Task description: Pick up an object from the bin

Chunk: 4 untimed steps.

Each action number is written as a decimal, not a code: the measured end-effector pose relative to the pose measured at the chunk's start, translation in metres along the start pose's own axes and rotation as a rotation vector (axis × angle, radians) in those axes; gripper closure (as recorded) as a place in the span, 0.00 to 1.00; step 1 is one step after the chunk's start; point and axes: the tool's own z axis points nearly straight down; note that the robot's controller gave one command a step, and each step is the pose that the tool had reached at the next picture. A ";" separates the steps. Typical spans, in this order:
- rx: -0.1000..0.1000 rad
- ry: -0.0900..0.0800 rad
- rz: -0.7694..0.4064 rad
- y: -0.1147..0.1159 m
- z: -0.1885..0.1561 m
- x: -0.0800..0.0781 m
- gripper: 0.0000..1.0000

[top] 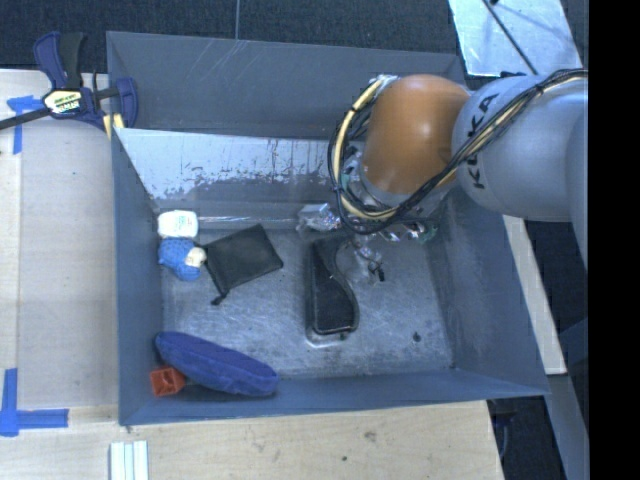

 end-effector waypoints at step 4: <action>-0.003 0.004 -0.189 -0.002 -0.132 0.004 0.00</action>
Offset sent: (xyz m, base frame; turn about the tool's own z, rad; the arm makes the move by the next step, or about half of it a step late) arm -0.0014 -0.0051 -0.0073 -0.1393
